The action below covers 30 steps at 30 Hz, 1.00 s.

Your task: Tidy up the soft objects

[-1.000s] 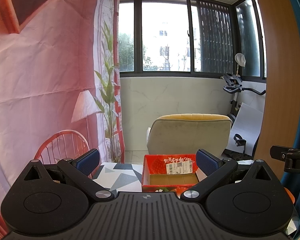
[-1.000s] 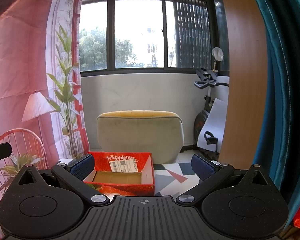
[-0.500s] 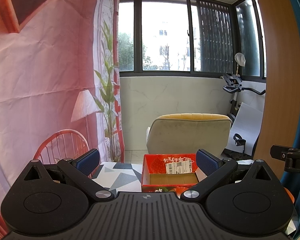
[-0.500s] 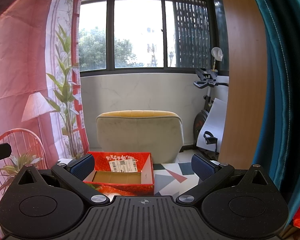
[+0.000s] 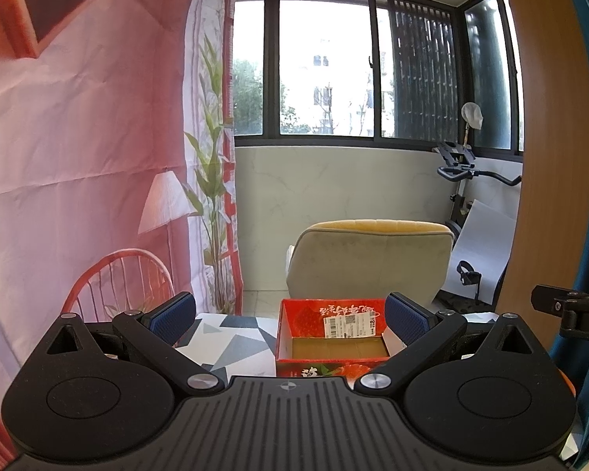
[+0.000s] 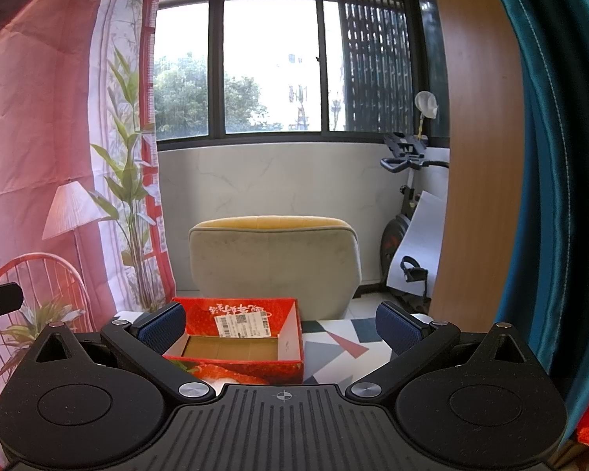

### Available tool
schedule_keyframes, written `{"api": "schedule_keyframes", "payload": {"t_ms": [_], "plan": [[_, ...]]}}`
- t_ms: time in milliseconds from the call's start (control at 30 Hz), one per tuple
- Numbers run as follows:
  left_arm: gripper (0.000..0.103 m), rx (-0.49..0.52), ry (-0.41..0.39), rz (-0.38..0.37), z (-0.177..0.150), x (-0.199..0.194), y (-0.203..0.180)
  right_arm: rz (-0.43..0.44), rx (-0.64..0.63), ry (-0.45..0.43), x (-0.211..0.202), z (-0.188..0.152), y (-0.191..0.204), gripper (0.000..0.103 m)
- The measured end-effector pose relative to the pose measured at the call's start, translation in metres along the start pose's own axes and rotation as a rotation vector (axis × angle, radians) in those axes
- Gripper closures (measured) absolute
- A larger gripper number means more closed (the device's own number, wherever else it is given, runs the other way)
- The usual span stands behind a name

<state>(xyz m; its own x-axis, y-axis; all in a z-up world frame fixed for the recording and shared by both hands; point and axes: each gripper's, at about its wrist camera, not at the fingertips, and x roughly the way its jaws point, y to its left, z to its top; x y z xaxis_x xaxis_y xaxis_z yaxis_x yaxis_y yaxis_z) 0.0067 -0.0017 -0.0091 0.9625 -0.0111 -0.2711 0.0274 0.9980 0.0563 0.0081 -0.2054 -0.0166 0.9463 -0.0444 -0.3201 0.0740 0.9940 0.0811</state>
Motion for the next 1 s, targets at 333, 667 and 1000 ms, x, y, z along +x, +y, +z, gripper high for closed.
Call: {"api": "schedule_keyframes", "payload": {"t_ms": [333, 667, 1000], "plan": [[0.0, 0.012, 0.024, 0.047, -0.009, 0.014, 0.004, 0.053, 0.074, -0.056, 0.013, -0.024, -0.015, 0.0], [0.0, 0.026, 0.082, 0.146, -0.049, 0.055, 0.02, 0.025, 0.074, -0.042, 0.067, -0.079, -0.017, 0.0], [0.0, -0.03, 0.239, 0.091, -0.107, 0.103, 0.046, 0.075, 0.067, 0.076, 0.118, -0.15, -0.017, 0.0]]}}
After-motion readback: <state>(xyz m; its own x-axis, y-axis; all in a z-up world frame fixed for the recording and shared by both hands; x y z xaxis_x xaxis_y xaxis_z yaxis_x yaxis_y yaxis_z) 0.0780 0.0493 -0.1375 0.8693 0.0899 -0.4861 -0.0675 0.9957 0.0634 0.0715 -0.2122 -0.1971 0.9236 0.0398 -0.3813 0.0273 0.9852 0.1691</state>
